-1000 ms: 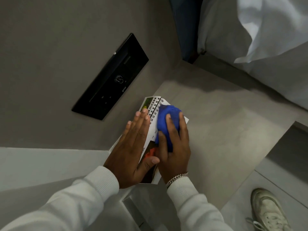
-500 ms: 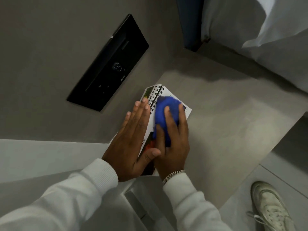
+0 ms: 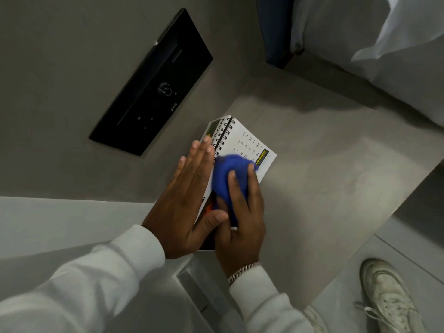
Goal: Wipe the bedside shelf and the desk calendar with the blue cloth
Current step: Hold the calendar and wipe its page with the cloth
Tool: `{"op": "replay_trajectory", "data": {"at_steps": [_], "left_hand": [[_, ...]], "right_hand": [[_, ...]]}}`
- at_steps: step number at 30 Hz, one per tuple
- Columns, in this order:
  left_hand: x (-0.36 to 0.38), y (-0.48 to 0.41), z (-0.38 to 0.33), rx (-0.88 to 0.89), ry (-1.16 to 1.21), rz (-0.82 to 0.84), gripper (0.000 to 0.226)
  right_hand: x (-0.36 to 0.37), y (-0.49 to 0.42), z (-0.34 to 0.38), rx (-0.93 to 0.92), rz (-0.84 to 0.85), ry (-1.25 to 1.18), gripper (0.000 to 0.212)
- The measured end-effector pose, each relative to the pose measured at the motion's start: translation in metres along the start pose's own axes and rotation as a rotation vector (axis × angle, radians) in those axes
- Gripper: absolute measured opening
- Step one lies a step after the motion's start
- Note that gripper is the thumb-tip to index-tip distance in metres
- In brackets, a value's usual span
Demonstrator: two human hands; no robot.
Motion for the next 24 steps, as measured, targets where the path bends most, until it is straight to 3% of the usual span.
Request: {"op": "replay_trajectory", "data": {"at_steps": [5,10,15,20,24], "left_hand": [[-0.001,0.000,0.000,0.008,-0.038,-0.021,0.085],[0.001,0.001,0.002,-0.019,-0.070,-0.034,0.084],[0.002,0.002,0.006,-0.053,-0.129,-0.045,0.085],[-0.004,0.002,-0.001,-0.089,-0.257,0.007,0.085],[-0.015,0.001,-0.010,-0.131,-0.384,0.047,0.086]], "right_hand": [[0.002,-0.034,-0.006,0.018,-0.108,0.060,0.056],[-0.003,-0.028,-0.015,0.158,-0.065,0.130,0.060],[-0.028,-0.012,-0.018,0.269,0.245,0.203,0.056],[-0.076,-0.023,0.006,0.116,0.671,0.444,0.048],[-0.125,-0.060,0.015,-0.099,0.700,0.666,0.050]]}}
Point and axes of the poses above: each hand's wrist, its own y-axis away from the middle knuckle, its own x-axis out of the palm, z = x × y, the point moved 5 cm from there along -y, towards the middle knuckle, and after that the axes turned 3 degrees about -y, right-handed, at the moved point
